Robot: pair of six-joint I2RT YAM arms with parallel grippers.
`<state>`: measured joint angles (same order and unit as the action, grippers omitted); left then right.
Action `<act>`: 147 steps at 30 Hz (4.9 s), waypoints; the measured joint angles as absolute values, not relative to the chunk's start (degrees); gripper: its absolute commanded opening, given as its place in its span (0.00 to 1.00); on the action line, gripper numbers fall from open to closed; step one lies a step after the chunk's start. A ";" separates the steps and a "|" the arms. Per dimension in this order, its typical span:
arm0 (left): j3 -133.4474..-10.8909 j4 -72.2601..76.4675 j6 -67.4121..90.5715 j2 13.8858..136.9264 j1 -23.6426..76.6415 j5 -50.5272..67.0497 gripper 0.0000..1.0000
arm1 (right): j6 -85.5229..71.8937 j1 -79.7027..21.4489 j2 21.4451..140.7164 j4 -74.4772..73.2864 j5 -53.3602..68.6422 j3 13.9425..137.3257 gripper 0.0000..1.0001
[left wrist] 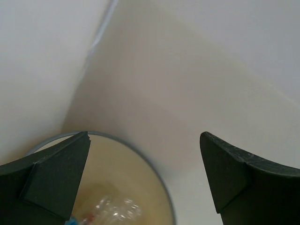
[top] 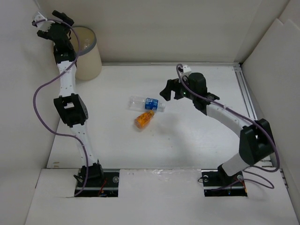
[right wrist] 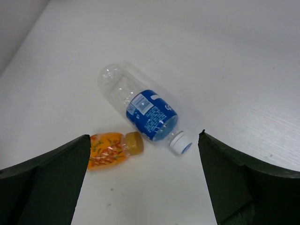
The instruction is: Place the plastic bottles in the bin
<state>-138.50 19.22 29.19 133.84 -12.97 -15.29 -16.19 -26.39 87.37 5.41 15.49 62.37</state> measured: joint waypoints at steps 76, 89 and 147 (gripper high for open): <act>-76.36 41.50 42.00 96.68 24.64 35.31 0.71 | -32.03 -18.39 90.13 4.05 41.04 76.73 0.00; -98.74 23.07 40.01 103.88 20.93 20.08 0.00 | -34.46 -13.47 86.35 10.46 41.63 68.66 1.00; -106.30 14.04 19.73 91.59 7.11 10.76 1.00 | -69.30 -52.64 108.49 -27.46 -24.91 85.03 1.00</act>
